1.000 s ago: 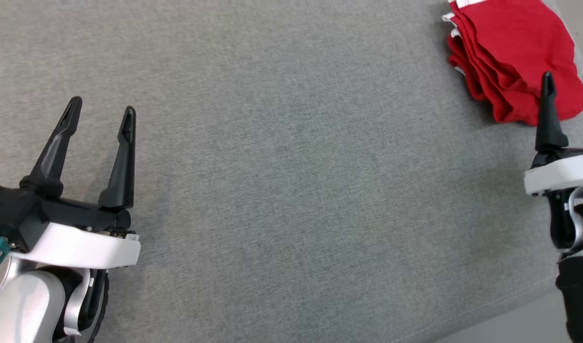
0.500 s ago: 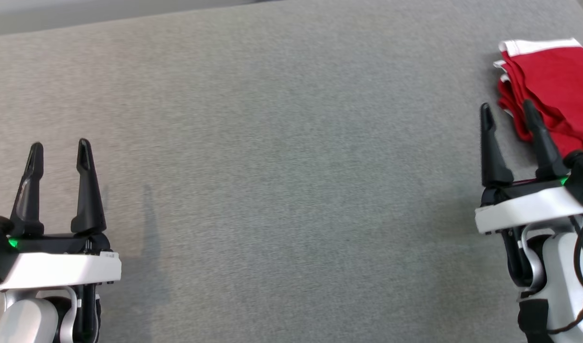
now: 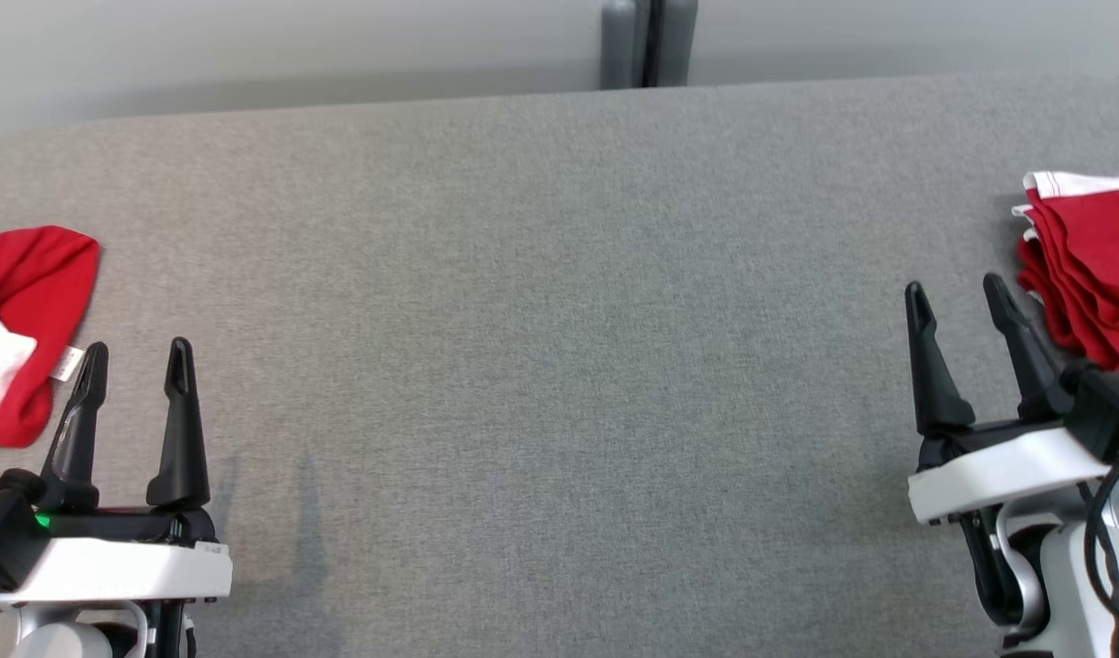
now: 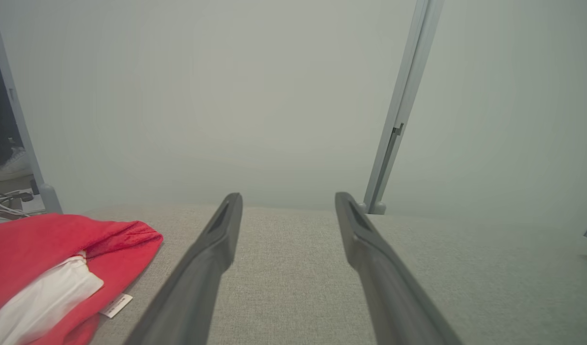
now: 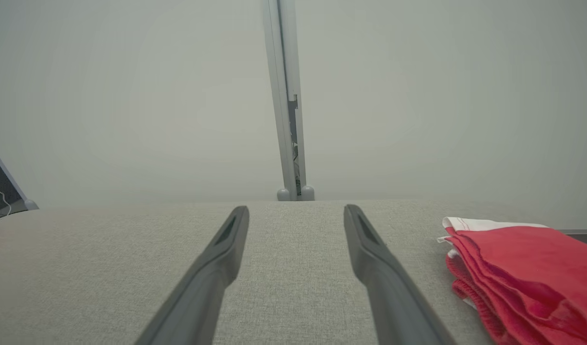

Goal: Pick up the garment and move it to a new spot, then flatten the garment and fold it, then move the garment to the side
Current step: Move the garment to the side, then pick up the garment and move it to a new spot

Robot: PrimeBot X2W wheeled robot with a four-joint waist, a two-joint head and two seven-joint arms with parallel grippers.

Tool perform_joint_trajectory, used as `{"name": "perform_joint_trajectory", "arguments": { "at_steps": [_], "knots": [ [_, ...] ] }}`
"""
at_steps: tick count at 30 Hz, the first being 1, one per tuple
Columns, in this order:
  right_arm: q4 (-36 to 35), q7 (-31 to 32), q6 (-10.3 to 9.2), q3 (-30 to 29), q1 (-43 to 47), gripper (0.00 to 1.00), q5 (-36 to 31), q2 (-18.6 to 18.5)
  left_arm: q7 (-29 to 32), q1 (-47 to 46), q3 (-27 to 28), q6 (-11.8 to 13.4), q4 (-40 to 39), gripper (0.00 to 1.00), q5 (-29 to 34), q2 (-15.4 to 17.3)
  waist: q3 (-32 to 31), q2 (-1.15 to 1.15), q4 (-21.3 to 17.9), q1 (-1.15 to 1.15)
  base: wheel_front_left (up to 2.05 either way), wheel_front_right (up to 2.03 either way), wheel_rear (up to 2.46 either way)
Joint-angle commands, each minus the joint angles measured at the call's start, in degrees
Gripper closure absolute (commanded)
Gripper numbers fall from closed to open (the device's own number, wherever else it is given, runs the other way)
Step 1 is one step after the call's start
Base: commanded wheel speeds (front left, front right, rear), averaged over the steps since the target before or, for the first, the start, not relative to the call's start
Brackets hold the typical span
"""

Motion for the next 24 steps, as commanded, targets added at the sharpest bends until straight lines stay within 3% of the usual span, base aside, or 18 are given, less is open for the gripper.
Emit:
{"name": "perform_joint_trajectory", "arguments": {
  "at_steps": [1, 10, 24],
  "knots": [
    [-0.7, 0.5, 0.02, -0.3, 1.5, 0.00, -0.2, -0.3, -0.2, 1.0, 0.2, -0.5, 0.4, 0.00, 0.5, 0.2, -1.5, 0.00, 0.9, 0.00, 0.00, 0.00, 0.00],
    [-4.3, 3.0, 0.02, -0.2, 7.0, 0.00, -0.5, -0.1, 0.0, 3.3, -0.8, -1.4, 2.5, 0.00, 1.3, 0.2, -5.5, 0.00, 0.9, 0.00, 0.00, 0.00, 0.00],
    [-8.7, 6.0, 0.02, -2.0, 13.8, 0.00, -0.9, -0.1, 3.5, 7.8, -2.8, 1.1, 2.0, 0.00, 2.4, 0.9, -11.1, 0.00, 0.3, 0.00, 0.00, 0.00, 0.00]
  ]
}}
